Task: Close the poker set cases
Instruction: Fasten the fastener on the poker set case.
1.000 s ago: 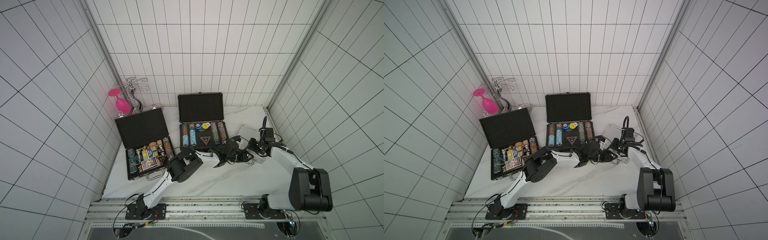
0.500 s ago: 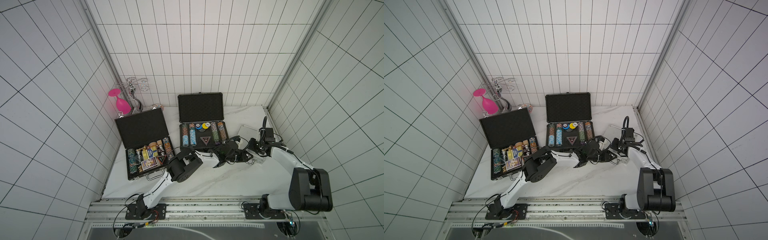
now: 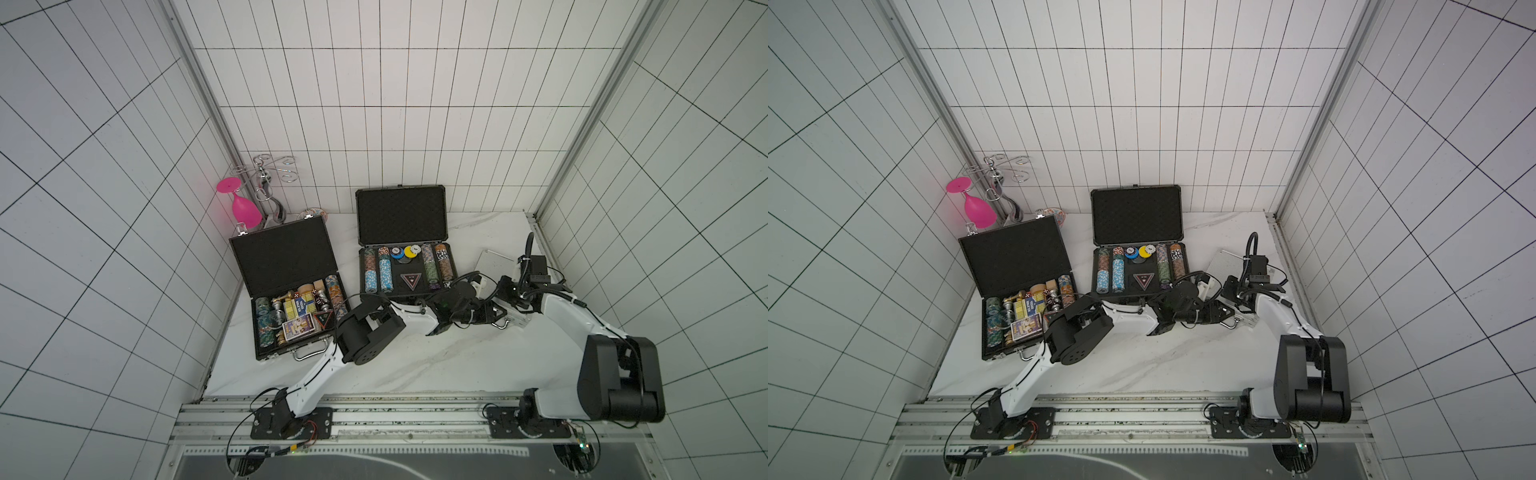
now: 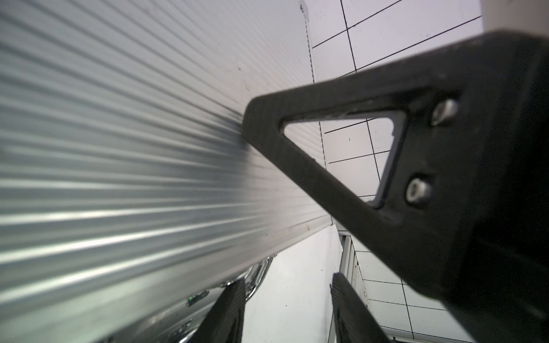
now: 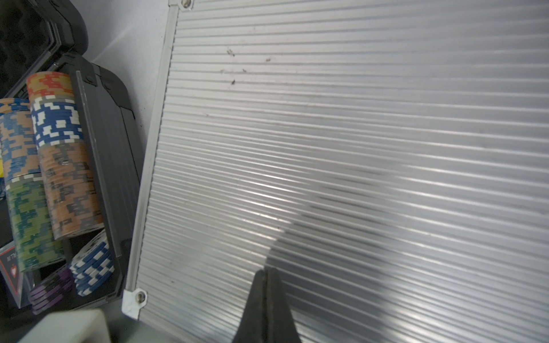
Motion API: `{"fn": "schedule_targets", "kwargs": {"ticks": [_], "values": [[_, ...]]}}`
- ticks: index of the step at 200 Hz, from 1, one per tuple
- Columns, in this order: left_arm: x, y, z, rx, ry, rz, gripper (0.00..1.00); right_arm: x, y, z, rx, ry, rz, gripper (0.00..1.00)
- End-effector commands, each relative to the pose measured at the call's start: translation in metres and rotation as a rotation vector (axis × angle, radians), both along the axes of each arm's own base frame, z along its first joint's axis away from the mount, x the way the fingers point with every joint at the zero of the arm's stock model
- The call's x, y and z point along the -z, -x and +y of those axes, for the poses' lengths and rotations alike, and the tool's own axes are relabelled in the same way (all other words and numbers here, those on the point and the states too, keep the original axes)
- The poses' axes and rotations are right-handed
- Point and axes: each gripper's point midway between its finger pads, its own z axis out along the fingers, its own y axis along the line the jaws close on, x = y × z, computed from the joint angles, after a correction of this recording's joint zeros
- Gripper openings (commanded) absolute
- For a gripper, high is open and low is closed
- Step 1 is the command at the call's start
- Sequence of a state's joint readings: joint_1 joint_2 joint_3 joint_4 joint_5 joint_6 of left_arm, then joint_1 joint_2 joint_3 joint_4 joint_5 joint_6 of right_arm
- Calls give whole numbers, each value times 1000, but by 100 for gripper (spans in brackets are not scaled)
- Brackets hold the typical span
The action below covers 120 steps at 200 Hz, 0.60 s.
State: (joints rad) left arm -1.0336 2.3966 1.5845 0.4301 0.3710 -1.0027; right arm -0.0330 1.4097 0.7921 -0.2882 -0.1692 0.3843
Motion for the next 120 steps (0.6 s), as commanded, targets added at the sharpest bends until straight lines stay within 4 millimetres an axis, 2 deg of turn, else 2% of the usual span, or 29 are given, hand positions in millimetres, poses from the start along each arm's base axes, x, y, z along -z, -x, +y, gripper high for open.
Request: {"fn": "schedule_targets", "kwargs": {"ticks": [1,38,88,120], "values": [[-81,-43,5,-141,165,-152,48,65,87,5,-2,-24,395,0],[-91,-48,5,-149,176,-168,48,67,89,5,2,-29,398,0],[-70,-45,4,-136,151,-127,47,67,89,6,1,-30,395,0],[-70,-39,11,-132,126,-135,47,68,89,6,1,-33,393,0]]}}
